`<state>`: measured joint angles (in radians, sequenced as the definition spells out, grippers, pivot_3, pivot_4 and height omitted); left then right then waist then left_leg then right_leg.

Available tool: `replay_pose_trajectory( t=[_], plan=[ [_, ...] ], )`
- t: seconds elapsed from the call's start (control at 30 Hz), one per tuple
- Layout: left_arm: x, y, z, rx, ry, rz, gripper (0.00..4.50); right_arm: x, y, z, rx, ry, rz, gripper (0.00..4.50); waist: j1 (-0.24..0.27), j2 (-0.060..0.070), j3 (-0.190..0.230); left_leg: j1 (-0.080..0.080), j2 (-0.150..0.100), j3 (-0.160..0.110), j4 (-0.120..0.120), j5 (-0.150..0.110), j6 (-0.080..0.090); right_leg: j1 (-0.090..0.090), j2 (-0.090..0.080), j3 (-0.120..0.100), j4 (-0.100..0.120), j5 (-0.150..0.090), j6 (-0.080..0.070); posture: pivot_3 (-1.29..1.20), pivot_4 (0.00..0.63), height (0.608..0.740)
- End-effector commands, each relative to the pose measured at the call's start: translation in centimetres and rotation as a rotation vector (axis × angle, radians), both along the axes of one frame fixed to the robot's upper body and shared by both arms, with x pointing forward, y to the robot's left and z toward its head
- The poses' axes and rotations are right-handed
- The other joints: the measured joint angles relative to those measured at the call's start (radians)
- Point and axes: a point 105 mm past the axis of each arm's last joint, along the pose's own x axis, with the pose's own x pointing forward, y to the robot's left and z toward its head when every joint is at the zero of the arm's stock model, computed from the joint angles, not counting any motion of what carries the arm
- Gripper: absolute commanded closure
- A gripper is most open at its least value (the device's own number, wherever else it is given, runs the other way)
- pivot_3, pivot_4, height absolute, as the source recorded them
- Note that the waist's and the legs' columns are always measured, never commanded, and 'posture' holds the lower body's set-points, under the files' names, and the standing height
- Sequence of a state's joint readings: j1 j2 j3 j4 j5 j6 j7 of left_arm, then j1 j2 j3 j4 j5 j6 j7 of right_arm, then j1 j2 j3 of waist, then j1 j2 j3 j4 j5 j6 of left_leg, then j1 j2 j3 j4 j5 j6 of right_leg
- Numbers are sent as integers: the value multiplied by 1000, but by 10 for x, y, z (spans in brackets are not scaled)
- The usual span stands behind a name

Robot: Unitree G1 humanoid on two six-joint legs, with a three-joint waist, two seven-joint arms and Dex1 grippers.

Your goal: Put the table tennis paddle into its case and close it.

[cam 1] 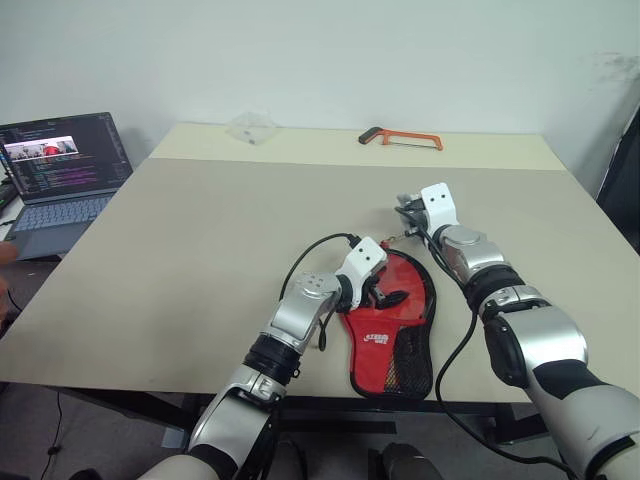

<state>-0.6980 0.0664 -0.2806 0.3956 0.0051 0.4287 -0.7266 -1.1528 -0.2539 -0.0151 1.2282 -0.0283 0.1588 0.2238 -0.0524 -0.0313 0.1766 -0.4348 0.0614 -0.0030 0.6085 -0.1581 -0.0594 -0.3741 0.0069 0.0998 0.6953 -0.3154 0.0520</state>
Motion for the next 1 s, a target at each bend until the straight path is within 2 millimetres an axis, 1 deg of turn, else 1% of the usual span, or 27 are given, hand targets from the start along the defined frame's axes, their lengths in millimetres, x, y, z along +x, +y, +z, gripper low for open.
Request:
replay_pose_trajectory(
  t=[0.03, 0.13, 0.2, 0.27, 0.37, 0.43, 0.53, 0.6, 0.7, 0.77, 0.87, 0.93, 1.0],
  plan=[
    [-7, -1, -24, 50, 78, -6, 426, 5, -29, 28, -46, -90, -60, 4070, 2, 0, 0, 0, 0, 0, 0, 0, 0, 0, 0, 0, 0, 0, 0, 0, 150, 740],
    [-7, -1, -24, 51, 80, -5, 426, 3, -41, 26, -78, -82, -68, 4080, 3, 0, 0, 0, 0, 0, 0, 0, 0, 0, 0, 0, -1, 0, 0, 0, 150, 740],
    [-8, -1, -26, 55, 82, -5, 426, 0, -54, 22, -118, -67, -66, 4080, 4, 0, 0, 0, 0, 0, 0, 0, 0, 0, 0, 0, -2, 0, 0, 0, 150, 740],
    [-9, -1, -28, 58, 85, -5, 426, -6, -65, 16, -183, -37, -16, 4080, 9, 0, 0, 0, 0, 0, -1, 0, 0, 1, 0, 0, -3, 0, 0, 0, 150, 740],
    [-10, -1, -30, 61, 92, -5, 426, -21, -73, 7, -284, 8, 119, 4080, 14, 1, 0, 0, -1, 0, -1, 0, 0, 2, -1, -1, -6, 0, 1, 0, 150, 740],
    [-10, -2, -32, 63, 97, -6, 426, -37, -80, 5, -352, 35, 205, 4080, 19, 2, -1, -1, -1, 0, -1, -1, 0, 2, -1, 0, -8, 1, 2, 0, 150, 740],
    [-11, -3, -34, 63, 102, -8, 426, -64, -90, 7, -408, 71, 285, 4096, 23, 5, -2, -1, -1, -1, -2, -1, -1, 4, -1, -2, -11, 1, 2, 0, 150, 740],
    [-11, -4, -34, 64, 105, -9, 426, -84, -93, 9, -444, 98, 353, 4107, 26, 6, -3, -1, -1, -1, -3, -1, -1, 5, -1, -2, -13, -1, 6, 0, 150, 740],
    [-12, -4, -36, 70, 114, -19, 426, -116, -95, 12, -502, 153, 462, 4111, 27, 7, -3, -1, -1, -1, -3, -1, -1, 5, -1, -1, -14, -2, 7, 0, 150, 740],
    [-13, -5, -38, 81, 118, -29, 426, -139, -95, 13, -554, 197, 560, 4111, 28, 7, -3, -1, -2, -1, -2, -1, -1, 5, -2, -2, -15, -2, 7, 0, 150, 740],
    [-12, -5, -39, 92, 117, -35, 426, -165, -92, 11, -585, 259, 662, 4113, 27, 7, -4, -1, -2, -1, -2, -2, -1, 6, -2, -2, -15, -2, 8, 0, 150, 740],
    [-11, -6, -39, 96, 116, -41, 426, -178, -89, 8, -593, 297, 717, 4114, 26, 7, -4, 0, -2, -1, -2, -2, -1, 6, -3, -1, -15, -3, 8, 0, 150, 740],
    [-12, -12, -36, 102, 101, -64, 426, -201, -82, 2, -583, 359, 835, 4114, 27, 7, -4, 0, -2, -1, -1, -2, -1, 6, -3, -2, -15, -3, 8, 0, 150, 740]
  ],
)
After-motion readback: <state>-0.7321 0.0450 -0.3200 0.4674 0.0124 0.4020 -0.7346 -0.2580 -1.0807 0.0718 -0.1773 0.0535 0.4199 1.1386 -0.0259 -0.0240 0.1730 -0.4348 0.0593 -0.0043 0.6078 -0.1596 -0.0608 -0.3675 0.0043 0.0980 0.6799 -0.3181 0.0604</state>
